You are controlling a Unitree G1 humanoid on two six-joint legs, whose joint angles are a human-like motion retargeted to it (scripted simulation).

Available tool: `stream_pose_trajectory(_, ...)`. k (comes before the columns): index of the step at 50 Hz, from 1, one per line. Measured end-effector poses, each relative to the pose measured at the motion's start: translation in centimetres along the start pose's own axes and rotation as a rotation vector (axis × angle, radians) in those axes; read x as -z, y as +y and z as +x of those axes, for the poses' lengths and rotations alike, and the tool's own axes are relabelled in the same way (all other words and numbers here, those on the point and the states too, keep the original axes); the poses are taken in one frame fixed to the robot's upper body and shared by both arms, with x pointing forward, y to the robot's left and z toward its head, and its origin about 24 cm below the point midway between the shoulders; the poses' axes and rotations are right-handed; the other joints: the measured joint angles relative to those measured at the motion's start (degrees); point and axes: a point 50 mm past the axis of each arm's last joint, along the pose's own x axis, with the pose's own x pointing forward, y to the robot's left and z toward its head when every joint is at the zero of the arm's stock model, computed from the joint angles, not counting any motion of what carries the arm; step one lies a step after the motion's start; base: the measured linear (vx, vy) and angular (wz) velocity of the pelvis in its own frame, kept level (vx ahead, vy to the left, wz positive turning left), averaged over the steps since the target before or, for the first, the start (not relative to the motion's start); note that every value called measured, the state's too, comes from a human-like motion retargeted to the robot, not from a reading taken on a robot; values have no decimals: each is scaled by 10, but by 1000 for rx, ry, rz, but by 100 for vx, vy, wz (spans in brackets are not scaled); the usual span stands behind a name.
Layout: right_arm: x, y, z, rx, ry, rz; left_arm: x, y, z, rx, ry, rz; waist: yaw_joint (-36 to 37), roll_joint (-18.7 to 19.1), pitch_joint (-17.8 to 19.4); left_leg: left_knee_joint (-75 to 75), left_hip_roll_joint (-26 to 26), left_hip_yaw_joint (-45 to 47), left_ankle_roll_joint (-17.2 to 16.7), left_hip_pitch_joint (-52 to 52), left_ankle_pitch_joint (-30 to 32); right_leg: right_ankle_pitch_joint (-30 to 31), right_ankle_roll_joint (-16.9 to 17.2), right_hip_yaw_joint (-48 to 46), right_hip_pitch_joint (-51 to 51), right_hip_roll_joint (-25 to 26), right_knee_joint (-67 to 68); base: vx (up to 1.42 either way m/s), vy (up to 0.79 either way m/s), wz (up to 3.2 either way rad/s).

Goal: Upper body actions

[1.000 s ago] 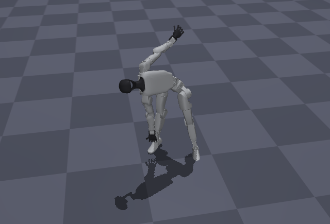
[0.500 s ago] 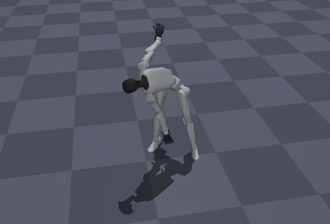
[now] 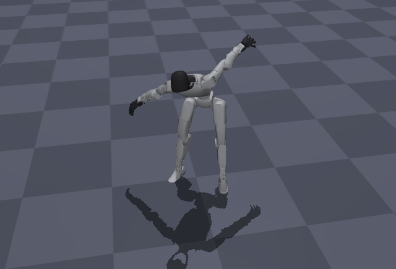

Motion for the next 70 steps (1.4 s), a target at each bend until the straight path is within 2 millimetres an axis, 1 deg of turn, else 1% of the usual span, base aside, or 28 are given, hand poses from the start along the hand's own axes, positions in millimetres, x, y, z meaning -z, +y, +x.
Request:
stream_pose_trajectory(2,7,-3,-1,5,2,-15,18,13,-4,-35,83,9,48,32,0,-6,-24,-35,-1,-18,11,-2,6,-34,5,-23,-4,41,-54,205)
stream_pose_trajectory(4,15,-8,-3,12,15,-11,30,20,-7,-43,146,11,104,65,0,-12,-45,-61,0,-37,23,0,13,-68,6,-44,-8,48,-57,173)
stream_pose_trajectory(6,22,-17,-5,36,30,13,36,19,-9,-47,172,-3,162,98,0,-20,-62,-82,0,-56,36,3,19,-94,1,-61,-9,50,-61,146)
stream_pose_trajectory(8,29,-26,-7,64,43,39,37,14,-9,-56,174,-27,221,128,0,-26,-77,-100,-2,-77,47,4,25,-117,-8,-76,-7,43,-74,133)
stream_pose_trajectory(10,43,-28,-11,91,85,72,28,11,-7,-68,155,-35,286,156,0,-27,-90,-113,-7,-95,55,2,27,-133,-10,-86,-4,49,-89,127)
stream_pose_trajectory(12,58,-25,-15,117,145,142,7,3,-3,-69,112,-21,355,190,0,-27,-98,-131,-10,-111,62,2,27,-143,-13,-88,-2,48,-93,103)
stream_pose_trajectory(14,62,-10,-15,77,172,233,-14,-5,0,-67,59,-34,423,202,0,-27,-102,-143,-12,-131,68,4,28,-144,-26,-90,-2,49,-89,60)
stream_pose_trajectory(15,60,0,-15,44,174,284,-26,-10,1,-63,28,-51,459,202,0,-27,-102,-145,-13,-145,71,5,28,-141,-38,-89,-2,39,-86,28)
stream_pose_trajectory(17,50,15,-12,-13,167,365,-59,-22,1,-50,-59,-89,531,202,0,-27,-100,-142,-18,-175,74,7,29,-132,-66,-87,-2,42,-77,26)
stream_pose_trajectory(20,25,23,-5,-44,135,407,-97,-40,-2,-60,-172,-177,597,202,0,-27,-96,-148,-27,-222,79,11,29,-117,-109,-84,0,42,-56,30)
stream_pose_trajectory(23,-10,21,3,-54,71,412,-121,-54,-6,-82,-253,-272,627,202,0,-27,-89,-145,-34,-264,84,14,25,-105,-144,-74,-6,34,-28,9)
stream_pose_trajectory(26,-38,21,6,-72,17,412,-135,-61,-10,-82,-294,-316,635,202,0,-27,-83,-145,-39,-292,86,17,25,-105,-168,-67,-10,24,-8,3)
stream_pose_trajectory(31,-70,30,8,-148,-78,402,-144,-60,-12,-79,-313,-289,616,202,0,-27,-79,-153,-37,-307,88,13,21,-116,-178,-59,-6,6,1,-5)
stream_pose_trajectory(33,-74,35,7,-162,-95,403,-147,-55,-13,-98,-328,-249,604,202,0,-27,-77,-158,-37,-301,88,8,20,-118,-170,-56,-4,-1,-11,-2)
stream_pose_trajectory(35,-71,39,6,-167,-89,410,-149,-50,-14,-129,-348,-197,593,202,0,-27,-76,-167,-32,-290,89,2,21,-121,-155,-52,-3,-3,-20,-5)
stream_pose_trajectory(38,-51,44,5,-141,-52,402,-147,-49,-13,-159,-344,-122,573,202,0,-27,-72,-177,-28,-261,88,-7,24,-125,-123,-46,2,-8,-24,0)
stream_pose_trajectory(40,-27,47,2,-111,-5,379,-144,-54,-12,-159,-339,-75,558,202,0,-22,-67,-182,-27,-238,82,-14,26,-127,-96,-42,3,-4,-26,6)
stream_pose_trajectory(42,-1,53,-3,-93,50,358,-144,-64,-12,-128,-340,-9,541,199,0,3,-64,-193,-22,-225,66,-20,30,-130,-69,-36,5,2,-21,6)
stream_pose_trajectory(45,39,74,-17,-107,142,330,-147,-78,-13,-77,-354,98,517,162,0,53,-64,-213,-9,-220,34,-26,39,-128,-44,-33,6,8,-18,-6)
stream_pose_trajectory(50,94,136,-57,-255,289,197,-147,-101,-15,18,-336,328,443,68,0,131,-72,-230,6,-202,-27,-36,47,-121,-3,-39,13,16,-11,-6)
stream_pose_trajectory(53,121,170,-89,-349,339,88,-146,-113,-16,54,-344,366,389,14,0,177,-80,-229,22,-176,-66,-33,47,-119,33,-43,20,22,0,-14)
stream_pose_trajectory(56,142,197,-121,-399,379,20,-133,-124,-14,89,-327,336,336,-41,0,207,-74,-208,41,-132,-105,-8,46,-107,68,-48,33,18,23,-63)
stream_pose_trajectory(59,152,218,-145,-442,417,32,-117,-138,-13,160,-290,314,285,-87,0,211,-55,-176,58,-65,-133,27,36,-86,97,-45,56,12,44,-114)
stream_pose_trajectory(61,154,228,-158,-470,451,79,-111,-148,-14,200,-279,310,255,-109,0,207,-36,-151,66,-15,-146,42,17,-76,115,-37,77,7,59,-139)
stream_pose_trajectory(63,154,237,-165,-501,484,139,-109,-158,-16,230,-280,305,227,-127,0,201,-15,-121,73,38,-159,31,-17,-76,134,-24,103,-1,74,-152)
stream_pose_trajectory(65,150,244,-169,-534,505,192,-112,-167,-18,253,-288,321,195,-145,0,190,0,-90,77,91,-168,-5,-38,-75,155,-8,132,-3,80,-135)
stream_pose_trajectory(67,146,250,-171,-570,518,209,-118,-177,-22,283,-301,378,160,-162,0,174,2,-60,81,145,-174,-40,-26,-45,181,18,155,7,74,-103)
stream_pose_trajectory(70,140,257,-173,-628,516,156,-131,-194,-30,323,-352,419,106,-175,-2,142,-11,-26,84,222,-177,-91,22,47,224,71,166,-2,88,-62)
